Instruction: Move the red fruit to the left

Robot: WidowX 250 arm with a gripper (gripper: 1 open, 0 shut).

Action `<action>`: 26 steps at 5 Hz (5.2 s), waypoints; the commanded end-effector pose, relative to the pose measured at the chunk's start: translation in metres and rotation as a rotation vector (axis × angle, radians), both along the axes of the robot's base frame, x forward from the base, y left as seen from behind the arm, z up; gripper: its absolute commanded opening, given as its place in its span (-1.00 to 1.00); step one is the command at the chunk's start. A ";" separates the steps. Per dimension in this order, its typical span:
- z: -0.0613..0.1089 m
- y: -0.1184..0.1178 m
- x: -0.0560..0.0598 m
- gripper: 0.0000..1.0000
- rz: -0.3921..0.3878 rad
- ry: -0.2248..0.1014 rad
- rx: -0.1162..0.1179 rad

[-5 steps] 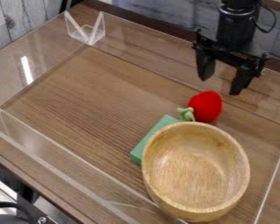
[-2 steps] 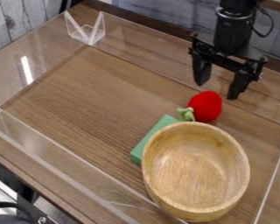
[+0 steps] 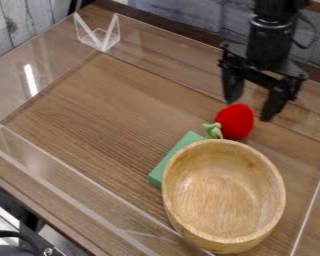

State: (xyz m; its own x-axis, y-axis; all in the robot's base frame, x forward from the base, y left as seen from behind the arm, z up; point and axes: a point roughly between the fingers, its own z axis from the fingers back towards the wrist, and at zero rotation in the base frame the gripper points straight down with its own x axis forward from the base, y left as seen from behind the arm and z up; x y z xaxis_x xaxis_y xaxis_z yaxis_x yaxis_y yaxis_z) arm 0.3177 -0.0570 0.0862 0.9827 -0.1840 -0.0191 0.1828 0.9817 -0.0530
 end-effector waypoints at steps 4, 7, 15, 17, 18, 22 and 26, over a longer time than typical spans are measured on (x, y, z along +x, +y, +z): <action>-0.016 0.009 0.018 1.00 0.001 -0.092 -0.007; -0.006 -0.005 0.017 -1.00 0.029 -0.098 -0.003; -0.019 0.132 0.023 1.00 0.042 -0.199 0.011; -0.016 0.132 0.018 -1.00 0.031 -0.197 0.008; -0.010 0.126 0.014 -1.00 0.013 -0.203 0.007; 0.011 0.124 0.030 -1.00 0.131 -0.221 0.015; 0.026 0.189 0.018 -1.00 0.198 -0.208 0.023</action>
State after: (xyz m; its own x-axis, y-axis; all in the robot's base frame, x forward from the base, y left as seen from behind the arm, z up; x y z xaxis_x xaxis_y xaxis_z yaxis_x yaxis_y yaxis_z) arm 0.3272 0.1244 0.0916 0.9923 0.0113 0.1233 -0.0063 0.9991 -0.0412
